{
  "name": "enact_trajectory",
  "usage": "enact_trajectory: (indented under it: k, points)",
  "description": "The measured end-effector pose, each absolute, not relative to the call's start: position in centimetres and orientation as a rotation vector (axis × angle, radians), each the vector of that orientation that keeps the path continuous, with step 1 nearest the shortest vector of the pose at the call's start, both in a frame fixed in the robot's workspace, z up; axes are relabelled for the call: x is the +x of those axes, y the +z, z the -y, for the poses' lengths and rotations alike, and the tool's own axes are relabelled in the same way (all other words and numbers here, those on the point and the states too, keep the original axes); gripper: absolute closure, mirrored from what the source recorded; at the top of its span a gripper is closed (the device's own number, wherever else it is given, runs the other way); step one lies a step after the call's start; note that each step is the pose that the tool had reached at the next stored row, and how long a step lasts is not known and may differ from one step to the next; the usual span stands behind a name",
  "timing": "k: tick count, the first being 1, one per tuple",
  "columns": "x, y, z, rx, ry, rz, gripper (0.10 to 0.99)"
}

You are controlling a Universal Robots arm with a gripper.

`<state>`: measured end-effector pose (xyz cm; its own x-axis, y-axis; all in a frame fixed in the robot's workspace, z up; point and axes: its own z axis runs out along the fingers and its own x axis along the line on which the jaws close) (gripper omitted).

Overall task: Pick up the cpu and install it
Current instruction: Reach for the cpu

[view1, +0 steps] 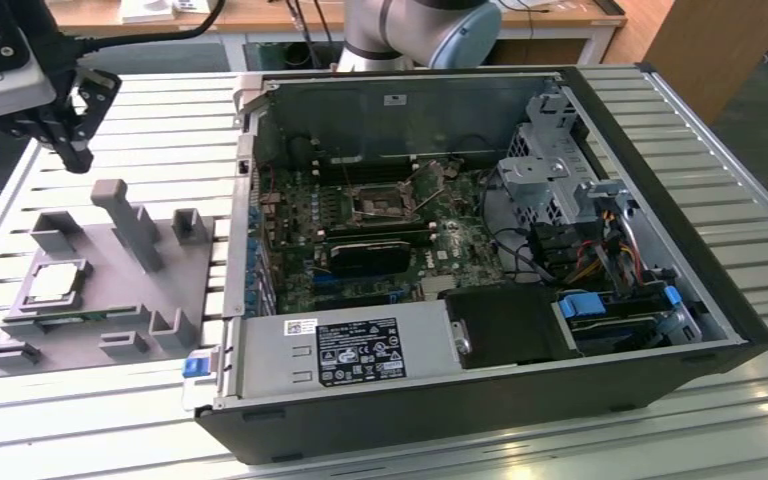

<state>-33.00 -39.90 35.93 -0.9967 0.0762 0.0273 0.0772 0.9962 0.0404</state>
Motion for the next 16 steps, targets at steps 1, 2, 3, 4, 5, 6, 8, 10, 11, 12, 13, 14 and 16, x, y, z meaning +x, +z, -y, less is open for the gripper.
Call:
enact_trajectory:
  k: [1,2,3,4,5,6,8,10,11,12,13,14,16]
  points:
    - [-33.2,35.9,39.9,-0.120,-0.064,3.113,0.980]
    - [-33.4,35.9,39.9,-0.120,-0.065,3.113,0.980]
    - [-33.6,35.9,39.9,-0.120,-0.065,3.113,0.980]
    - [-33.8,35.8,39.9,-0.120,-0.065,3.113,0.980]
    - [-34.2,35.8,39.9,-0.120,-0.065,3.113,0.980]
    - [-34.4,35.7,39.9,-0.120,-0.065,3.113,0.980]
    - [-34.9,35.7,39.9,-0.120,-0.065,3.113,0.980]
    - [-35.5,35.6,39.9,-0.120,-0.065,3.113,0.980]
    - [-35.8,35.6,39.9,-0.120,-0.065,3.113,0.980]
    - [-36.2,35.5,39.9,-0.120,-0.065,3.113,0.980]
    - [-36.5,35.5,39.9,-0.120,-0.065,3.113,0.980]
    - [-36.8,35.5,39.9,-0.120,-0.065,3.113,0.980]
    - [-37.6,35.4,40.0,-0.120,-0.065,3.113,0.980]
